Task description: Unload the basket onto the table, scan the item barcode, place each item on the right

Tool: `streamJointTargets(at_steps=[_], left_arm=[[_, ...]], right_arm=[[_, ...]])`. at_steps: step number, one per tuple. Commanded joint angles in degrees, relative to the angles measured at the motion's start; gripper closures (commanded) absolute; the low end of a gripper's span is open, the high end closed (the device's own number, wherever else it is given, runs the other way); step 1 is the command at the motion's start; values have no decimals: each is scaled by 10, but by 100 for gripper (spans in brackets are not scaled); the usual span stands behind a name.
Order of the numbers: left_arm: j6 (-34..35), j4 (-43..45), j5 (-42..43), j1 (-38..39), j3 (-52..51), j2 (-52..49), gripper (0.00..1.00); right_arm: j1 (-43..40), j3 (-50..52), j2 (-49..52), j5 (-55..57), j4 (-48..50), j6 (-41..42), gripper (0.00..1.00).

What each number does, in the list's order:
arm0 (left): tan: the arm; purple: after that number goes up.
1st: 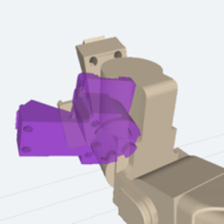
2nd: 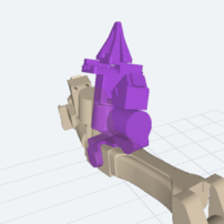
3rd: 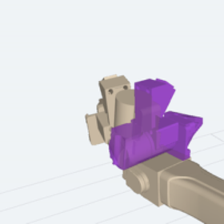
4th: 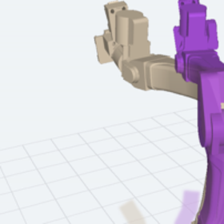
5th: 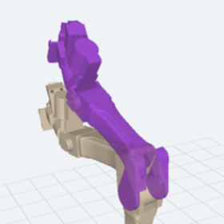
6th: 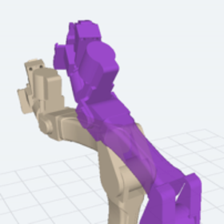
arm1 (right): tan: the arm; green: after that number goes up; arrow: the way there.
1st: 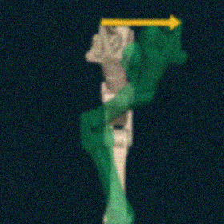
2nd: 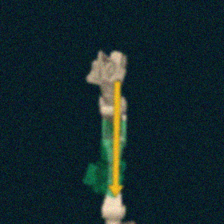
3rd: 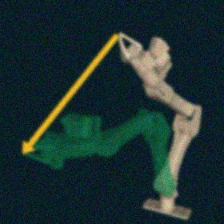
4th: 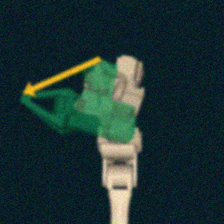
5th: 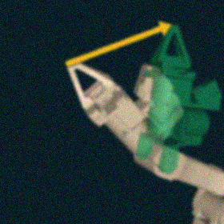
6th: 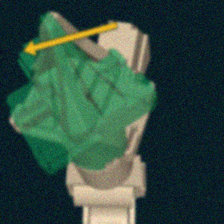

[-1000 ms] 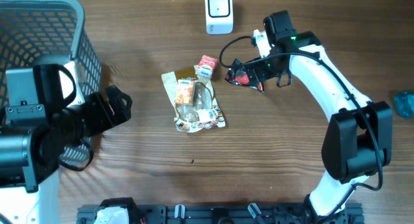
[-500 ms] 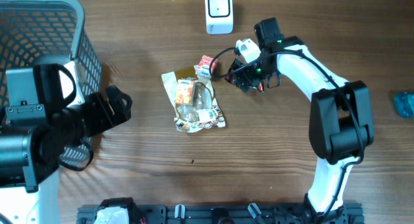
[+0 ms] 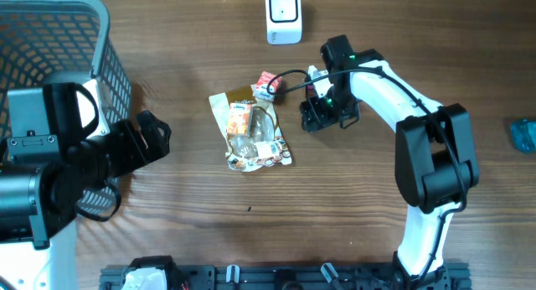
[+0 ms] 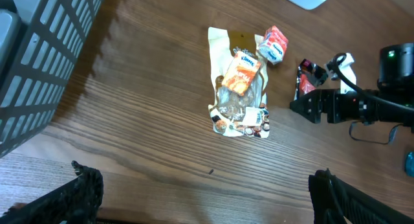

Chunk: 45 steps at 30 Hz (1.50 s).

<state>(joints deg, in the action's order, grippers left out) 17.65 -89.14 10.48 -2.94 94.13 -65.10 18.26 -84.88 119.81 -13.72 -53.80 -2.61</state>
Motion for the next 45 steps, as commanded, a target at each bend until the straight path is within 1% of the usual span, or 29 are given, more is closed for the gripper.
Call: streamJointTargets(at_steps=[1,4,8,10,12,13,16,20,24,28,32,35,36,39,40,41,42,45], left_arm=[[-7,2,-1,3,5,-2,0],[-7,2,-1,3,5,-2,0],[-7,2,-1,3,5,-2,0],[-7,2,-1,3,5,-2,0],[-7,2,-1,3,5,-2,0],[-7,2,-1,3,5,-2,0],[-7,2,-1,3,5,-2,0],[-7,2,-1,3,5,-2,0],[-7,2,-1,3,5,-2,0],[-7,2,-1,3,5,-2,0],[-7,2,-1,3,5,-2,0],[-7,2,-1,3,5,-2,0],[-7,2,-1,3,5,-2,0],[-7,2,-1,3,5,-2,0],[-7,2,-1,3,5,-2,0],[-7,2,-1,3,5,-2,0],[-7,2,-1,3,5,-2,0],[-7,2,-1,3,5,-2,0]], right_arm=[[7,1,3,-19,-17,88,17],[7,1,-8,-19,-38,119,19],[9,1,-45,-19,-59,120,18],[9,1,-71,-18,-61,120,14],[9,1,-103,-8,-53,120,6],[9,1,-112,-1,-50,120,4],[9,1,-128,3,-31,90,0],[9,1,-128,3,-21,26,0],[9,1,-128,25,13,6,0],[9,1,-122,26,38,-48,0],[9,1,-106,43,48,-64,0],[9,1,-74,80,50,-63,2],[9,1,-62,78,50,-58,2],[9,1,-38,80,42,18,0],[9,1,-36,84,43,54,0],[9,1,-35,112,45,112,0],[9,0,-36,135,43,151,0],[8,-11,-41,157,26,207,0]])
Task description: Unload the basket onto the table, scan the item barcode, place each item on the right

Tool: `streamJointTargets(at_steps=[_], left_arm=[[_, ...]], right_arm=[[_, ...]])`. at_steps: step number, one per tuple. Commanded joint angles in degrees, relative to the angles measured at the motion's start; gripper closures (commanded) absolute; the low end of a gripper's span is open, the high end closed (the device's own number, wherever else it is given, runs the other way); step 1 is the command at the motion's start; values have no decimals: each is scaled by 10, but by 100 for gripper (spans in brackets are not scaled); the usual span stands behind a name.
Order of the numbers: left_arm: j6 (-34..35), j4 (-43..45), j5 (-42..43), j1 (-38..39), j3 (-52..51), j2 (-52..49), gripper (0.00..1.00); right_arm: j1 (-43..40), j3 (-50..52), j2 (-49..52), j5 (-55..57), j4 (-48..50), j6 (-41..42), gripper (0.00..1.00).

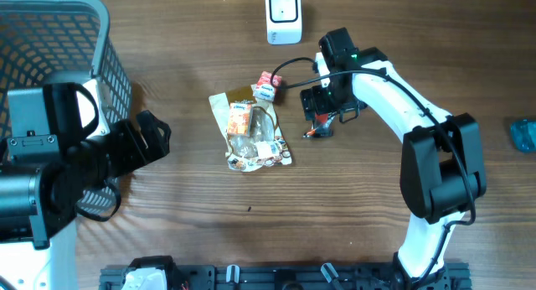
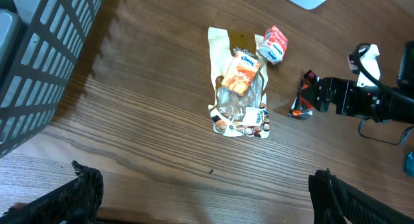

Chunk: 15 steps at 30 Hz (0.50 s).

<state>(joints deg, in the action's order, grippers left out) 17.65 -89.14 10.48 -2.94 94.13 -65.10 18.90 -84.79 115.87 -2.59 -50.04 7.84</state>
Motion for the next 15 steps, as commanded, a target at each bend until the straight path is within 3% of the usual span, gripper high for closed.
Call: streamJointTargets(at_steps=[1,6,15], left_arm=[[-7,2,-1,3,5,-2,0],[-7,2,-1,3,5,-2,0],[-7,2,-1,3,5,-2,0]], right_arm=[[0,-17,-7,45,-21,124,0],[-29,-20,-64,45,-52,195,0],[-49,-19,-85,38,-107,191,0]])
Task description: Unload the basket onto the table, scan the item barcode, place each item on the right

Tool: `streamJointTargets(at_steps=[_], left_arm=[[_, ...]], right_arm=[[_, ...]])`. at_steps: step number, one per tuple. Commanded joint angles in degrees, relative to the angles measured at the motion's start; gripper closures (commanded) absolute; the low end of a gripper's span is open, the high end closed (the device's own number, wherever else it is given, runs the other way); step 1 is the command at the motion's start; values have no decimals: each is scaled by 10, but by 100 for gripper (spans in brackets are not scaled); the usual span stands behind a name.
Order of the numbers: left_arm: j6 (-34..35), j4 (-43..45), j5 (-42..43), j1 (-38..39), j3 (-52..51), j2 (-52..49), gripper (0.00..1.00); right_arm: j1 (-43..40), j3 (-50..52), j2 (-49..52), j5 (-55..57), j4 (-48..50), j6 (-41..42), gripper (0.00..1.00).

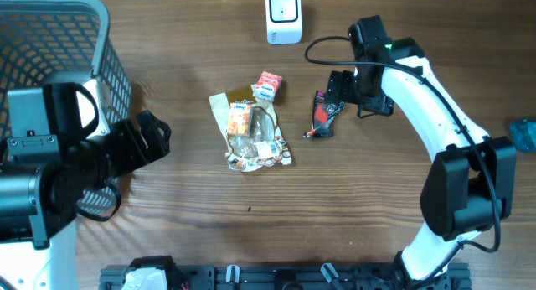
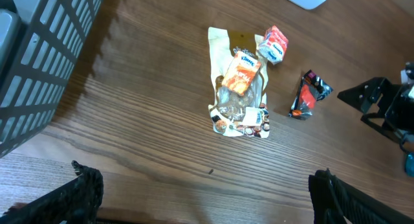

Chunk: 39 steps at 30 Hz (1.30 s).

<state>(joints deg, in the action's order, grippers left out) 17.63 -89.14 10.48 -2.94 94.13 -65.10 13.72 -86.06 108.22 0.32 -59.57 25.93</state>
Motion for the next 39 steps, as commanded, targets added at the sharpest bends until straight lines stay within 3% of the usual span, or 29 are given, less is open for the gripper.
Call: streamJointTargets(at_steps=[1,33,39], left_arm=[[-7,2,-1,3,5,-2,0],[-7,2,-1,3,5,-2,0],[-7,2,-1,3,5,-2,0]], right_arm=[[2,-6,-9,9,-14,10,0],[2,26,-8,19,19,43,0],[2,74,-8,65,63,87,0]])
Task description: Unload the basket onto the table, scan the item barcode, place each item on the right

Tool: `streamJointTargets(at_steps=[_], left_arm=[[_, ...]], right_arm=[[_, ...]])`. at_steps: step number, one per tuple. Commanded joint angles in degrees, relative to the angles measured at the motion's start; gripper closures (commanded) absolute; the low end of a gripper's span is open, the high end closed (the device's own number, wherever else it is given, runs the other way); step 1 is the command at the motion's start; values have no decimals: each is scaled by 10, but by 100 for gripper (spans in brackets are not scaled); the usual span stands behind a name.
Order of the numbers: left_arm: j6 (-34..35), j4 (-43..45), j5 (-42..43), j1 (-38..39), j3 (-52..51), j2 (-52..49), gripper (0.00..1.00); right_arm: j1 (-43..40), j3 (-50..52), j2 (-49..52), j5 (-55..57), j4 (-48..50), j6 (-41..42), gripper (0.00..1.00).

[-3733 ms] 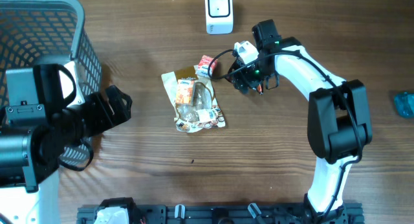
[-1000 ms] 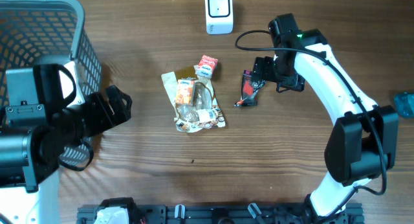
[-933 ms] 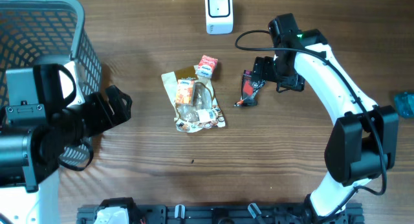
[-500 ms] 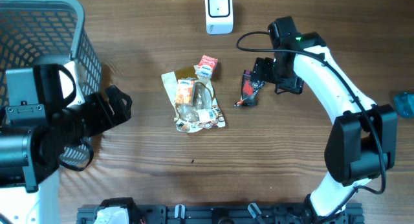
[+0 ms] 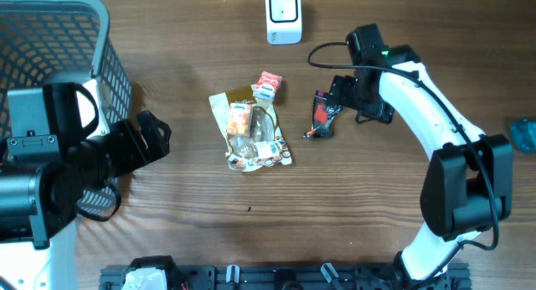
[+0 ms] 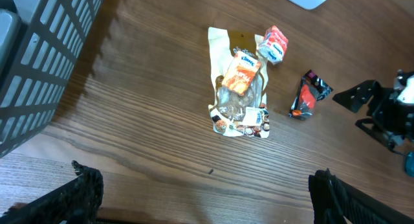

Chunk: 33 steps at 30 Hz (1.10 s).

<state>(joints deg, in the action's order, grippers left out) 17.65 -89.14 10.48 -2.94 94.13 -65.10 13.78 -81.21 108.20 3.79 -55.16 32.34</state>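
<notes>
A small black-and-red packet (image 5: pixel 322 114) (image 6: pixel 306 96) lies flat on the wooden table below and to the right of the white scanner (image 5: pixel 283 15). My right gripper (image 5: pixel 343 95) (image 6: pixel 361 111) hangs just right of the packet, open, with nothing between its fingers. Far off at the left by the basket, my left gripper (image 5: pixel 155 137) (image 6: pixel 204 180) is held above the table, open and empty. The packet's barcode cannot be made out.
A clear bag of snacks (image 5: pixel 251 131) and a small red-and-white carton (image 5: pixel 267 85) lie left of the packet. A grey wire basket (image 5: pixel 100 47) stands at the far left. A teal object (image 5: pixel 523 135) sits at the right edge.
My right gripper has shifted a little down and to the left, closer to the packet. The packet, the other items and the left arm are where they were.
My right gripper first held the packet beside the carton. Then it had the packet down on the table further right, still at its fingers. Then it stood open and apart from the packet, which lay free. Now it is close beside the packet again.
</notes>
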Motion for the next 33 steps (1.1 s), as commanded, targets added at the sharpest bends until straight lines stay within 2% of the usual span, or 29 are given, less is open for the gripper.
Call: streamJointTargets(at_steps=[1,9,11,14,18,25,28,31,33], left_arm=[[-7,2,-1,3,5,-2,0],[-7,2,-1,3,5,-2,0],[-7,2,-1,3,5,-2,0],[-7,2,-1,3,5,-2,0],[-7,2,-1,3,5,-2,0],[-7,2,-1,3,5,-2,0],[-7,2,-1,3,5,-2,0],[-7,2,-1,3,5,-2,0],[-7,2,-1,3,5,-2,0]], right_arm=[[2,34,-8,30,31,23,0],[5,75,-8,-53,116,18,0],[6,70,-8,-82,125,-10,0],[6,57,-10,-96,121,-9,0],[15,54,-8,-125,128,-37,9],[69,59,16,-60,140,10,15],[88,59,40,-18,142,50,15],[89,59,53,-5,142,54,16],[89,59,59,23,141,57,22]])
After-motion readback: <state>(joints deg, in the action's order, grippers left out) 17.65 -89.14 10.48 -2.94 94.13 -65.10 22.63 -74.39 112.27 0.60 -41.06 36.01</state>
